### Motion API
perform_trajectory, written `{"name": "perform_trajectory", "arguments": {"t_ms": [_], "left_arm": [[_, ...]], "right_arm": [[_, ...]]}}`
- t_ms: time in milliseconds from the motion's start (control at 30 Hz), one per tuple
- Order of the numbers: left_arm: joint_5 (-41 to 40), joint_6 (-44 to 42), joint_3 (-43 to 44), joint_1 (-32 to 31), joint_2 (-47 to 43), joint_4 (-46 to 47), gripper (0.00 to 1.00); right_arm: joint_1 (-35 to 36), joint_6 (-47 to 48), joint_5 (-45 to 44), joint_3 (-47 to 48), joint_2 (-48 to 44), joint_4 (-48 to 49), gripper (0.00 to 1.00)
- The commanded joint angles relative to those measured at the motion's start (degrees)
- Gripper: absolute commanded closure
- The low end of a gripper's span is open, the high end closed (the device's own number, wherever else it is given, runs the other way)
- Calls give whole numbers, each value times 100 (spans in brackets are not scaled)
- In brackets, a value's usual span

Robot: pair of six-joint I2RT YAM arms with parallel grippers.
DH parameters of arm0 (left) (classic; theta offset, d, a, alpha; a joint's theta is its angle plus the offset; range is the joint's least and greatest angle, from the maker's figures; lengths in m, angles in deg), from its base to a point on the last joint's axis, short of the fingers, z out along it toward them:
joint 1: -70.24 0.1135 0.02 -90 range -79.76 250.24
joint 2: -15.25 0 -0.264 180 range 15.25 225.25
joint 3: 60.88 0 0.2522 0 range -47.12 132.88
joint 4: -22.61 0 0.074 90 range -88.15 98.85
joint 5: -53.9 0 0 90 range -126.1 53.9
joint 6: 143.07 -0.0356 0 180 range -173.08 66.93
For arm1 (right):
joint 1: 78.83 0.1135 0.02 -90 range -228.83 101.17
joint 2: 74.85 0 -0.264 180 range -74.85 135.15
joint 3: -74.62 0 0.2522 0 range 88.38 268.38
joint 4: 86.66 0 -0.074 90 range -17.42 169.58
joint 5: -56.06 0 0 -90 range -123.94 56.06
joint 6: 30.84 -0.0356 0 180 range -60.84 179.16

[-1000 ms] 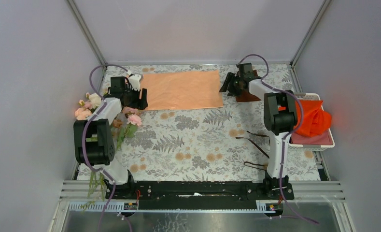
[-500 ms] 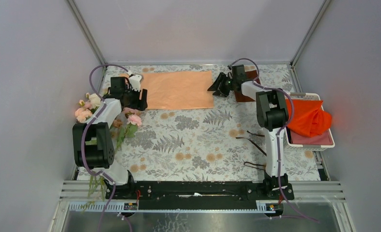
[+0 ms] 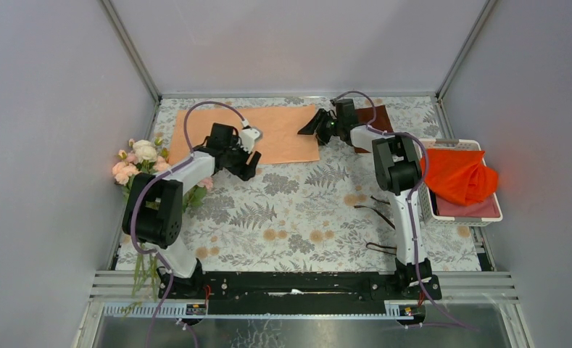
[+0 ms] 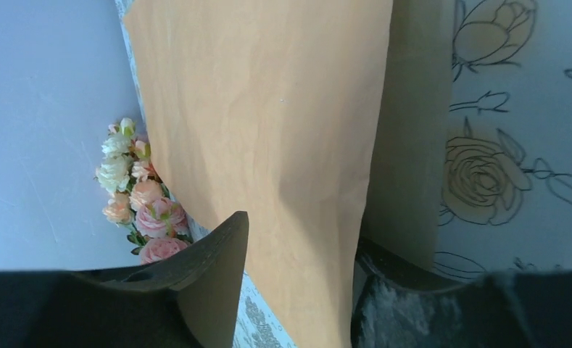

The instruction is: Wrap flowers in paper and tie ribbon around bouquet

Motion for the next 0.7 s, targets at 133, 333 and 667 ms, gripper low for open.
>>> {"name": "perform_trajectory", "arguments": {"t_ms": [133,333,667], "left_arm": [[-264,-176,310,-182,247,144,24],[-363,-442,-120,-168,-333,47,24],[923,241,395,1037,-956,-215,22]], "right_arm": [[150,-2,-78,168,-382,214,96],[153,1259,-1393,160,-1876,-508,100],[1712,5532,-4978,-2528,-5813,-120,100]]}}
